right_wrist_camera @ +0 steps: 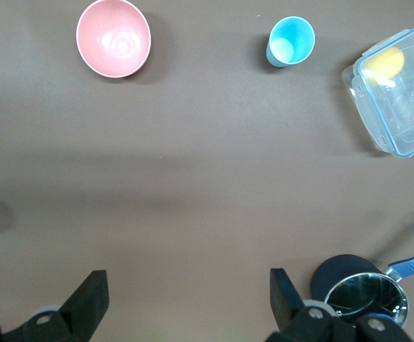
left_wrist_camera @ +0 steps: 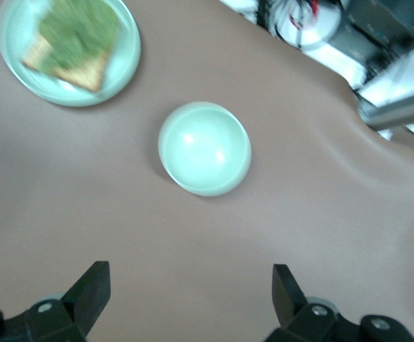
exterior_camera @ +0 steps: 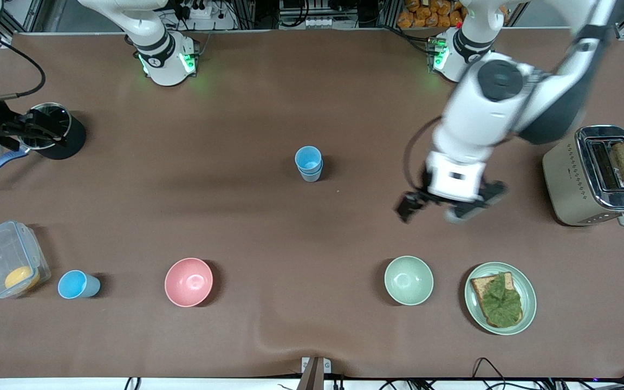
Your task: Stack blue cups with both arms
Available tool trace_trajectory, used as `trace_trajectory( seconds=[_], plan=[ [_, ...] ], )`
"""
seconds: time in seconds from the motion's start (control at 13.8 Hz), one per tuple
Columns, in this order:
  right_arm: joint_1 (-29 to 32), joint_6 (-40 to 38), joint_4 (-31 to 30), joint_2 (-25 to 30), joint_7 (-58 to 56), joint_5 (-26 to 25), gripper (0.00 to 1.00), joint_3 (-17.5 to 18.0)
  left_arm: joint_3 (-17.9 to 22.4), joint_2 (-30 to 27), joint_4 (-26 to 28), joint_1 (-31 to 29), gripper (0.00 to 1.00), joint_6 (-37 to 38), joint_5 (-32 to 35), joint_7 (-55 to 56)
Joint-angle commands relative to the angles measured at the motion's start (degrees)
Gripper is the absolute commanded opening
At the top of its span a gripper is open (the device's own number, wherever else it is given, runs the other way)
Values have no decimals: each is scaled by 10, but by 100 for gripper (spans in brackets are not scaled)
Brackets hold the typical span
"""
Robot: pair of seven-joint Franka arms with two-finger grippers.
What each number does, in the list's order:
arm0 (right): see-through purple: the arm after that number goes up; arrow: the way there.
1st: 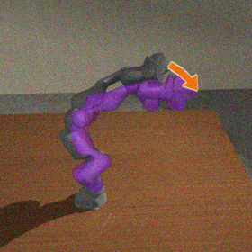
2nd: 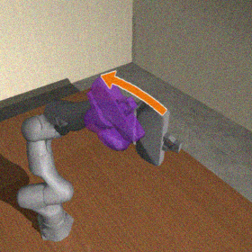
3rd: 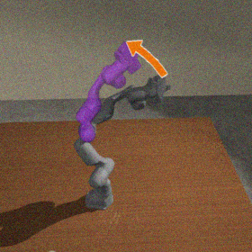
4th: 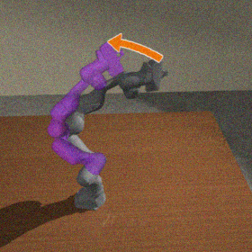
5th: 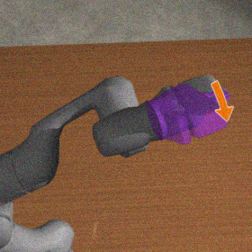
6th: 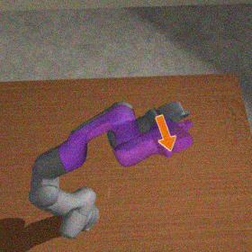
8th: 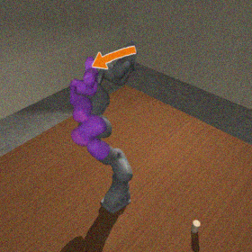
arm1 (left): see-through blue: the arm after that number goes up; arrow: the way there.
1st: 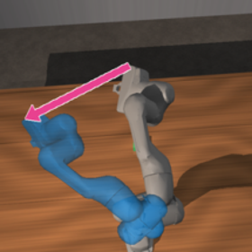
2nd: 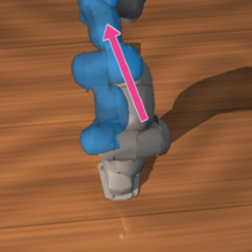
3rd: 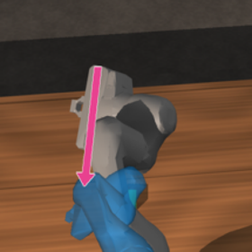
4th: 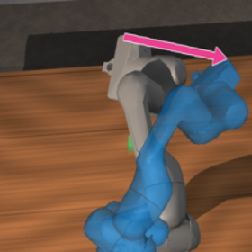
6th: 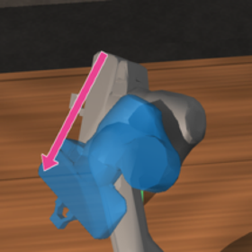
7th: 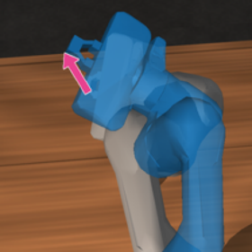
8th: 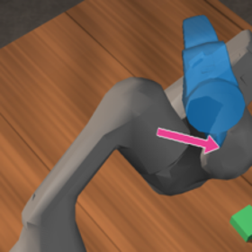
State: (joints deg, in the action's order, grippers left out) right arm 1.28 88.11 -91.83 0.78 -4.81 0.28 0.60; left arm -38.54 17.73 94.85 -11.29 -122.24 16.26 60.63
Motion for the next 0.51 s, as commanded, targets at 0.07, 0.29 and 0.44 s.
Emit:
trace_trajectory(
  seconds=[0.07, 0.29, 0.44],
  plan=[
    [-6, -13, 19, -3, -3, -10, 100, -3, 37, -40, -3, -33, 100, 58, -48, -134],
    [-7, -15, 19, 0, -1, -5, 100, -2, 154, -82, -5, 21, 100, 96, -104, -288],
    [-7, -19, 19, 5, -1, -5, 100, -2, 198, -96, -35, 45, 100, 160, -109, -367]
  ],
)
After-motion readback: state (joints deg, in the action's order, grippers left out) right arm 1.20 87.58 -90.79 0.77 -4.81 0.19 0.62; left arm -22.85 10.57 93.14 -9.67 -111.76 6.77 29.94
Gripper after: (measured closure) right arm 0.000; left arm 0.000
